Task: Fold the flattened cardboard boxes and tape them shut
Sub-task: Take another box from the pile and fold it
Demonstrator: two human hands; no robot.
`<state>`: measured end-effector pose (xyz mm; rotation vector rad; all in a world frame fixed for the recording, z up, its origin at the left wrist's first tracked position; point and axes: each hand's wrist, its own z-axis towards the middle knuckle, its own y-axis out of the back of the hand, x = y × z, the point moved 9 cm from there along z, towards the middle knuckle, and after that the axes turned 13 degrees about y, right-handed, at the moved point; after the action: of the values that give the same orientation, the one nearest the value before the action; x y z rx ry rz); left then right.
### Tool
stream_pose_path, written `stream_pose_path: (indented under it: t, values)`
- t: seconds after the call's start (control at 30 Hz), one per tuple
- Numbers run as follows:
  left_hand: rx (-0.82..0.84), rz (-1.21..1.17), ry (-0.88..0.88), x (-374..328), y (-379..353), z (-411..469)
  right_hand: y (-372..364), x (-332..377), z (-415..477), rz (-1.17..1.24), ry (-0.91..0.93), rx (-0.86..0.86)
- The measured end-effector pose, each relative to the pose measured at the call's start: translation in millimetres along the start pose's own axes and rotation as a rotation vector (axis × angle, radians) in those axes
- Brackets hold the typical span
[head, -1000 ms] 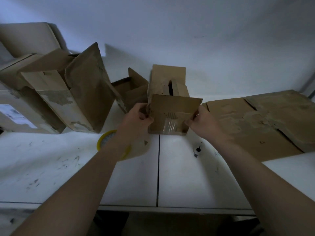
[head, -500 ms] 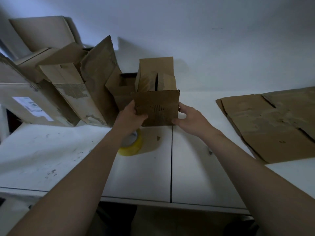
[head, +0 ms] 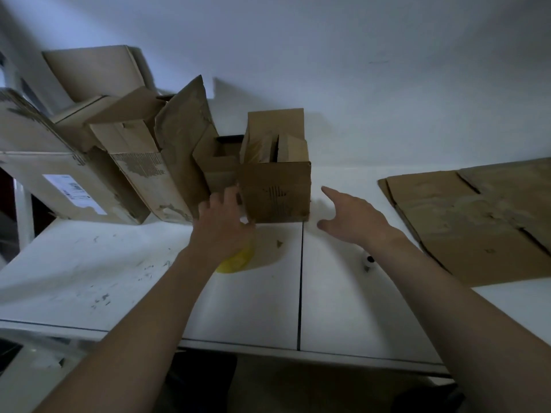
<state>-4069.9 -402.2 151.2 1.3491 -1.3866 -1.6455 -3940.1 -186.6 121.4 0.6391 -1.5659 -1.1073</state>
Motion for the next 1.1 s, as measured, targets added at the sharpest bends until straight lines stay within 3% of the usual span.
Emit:
stream_pose_path:
  t: [0.13, 0.4, 0.63, 0.77, 0.93, 1.1]
  values:
    - [-0.023, 0.090, -0.135, -37, -8, -42, 7, -22, -32, -0.063, -0.041, 0.069]
    - [0.137, 0.201, -0.422, -155, -78, -91, 51, -106, -112, -0.018, -0.210, 0.060]
    - [0.293, 0.170, -0.652, -280, -143, -142, 79, -163, -177, -0.196, -0.298, 0.046]
    - [0.506, 0.076, -0.672, -331, -184, -163, 81, -206, -202, -0.137, -0.438, 0.089]
    - [0.386, 0.237, -0.694, -364, -217, -158, 85, -233, -215, -0.111, -0.491, 0.104]
    - [0.404, 0.082, -0.685, -369, -197, -133, 107, -228, -215, -0.095, -0.462, 0.003]
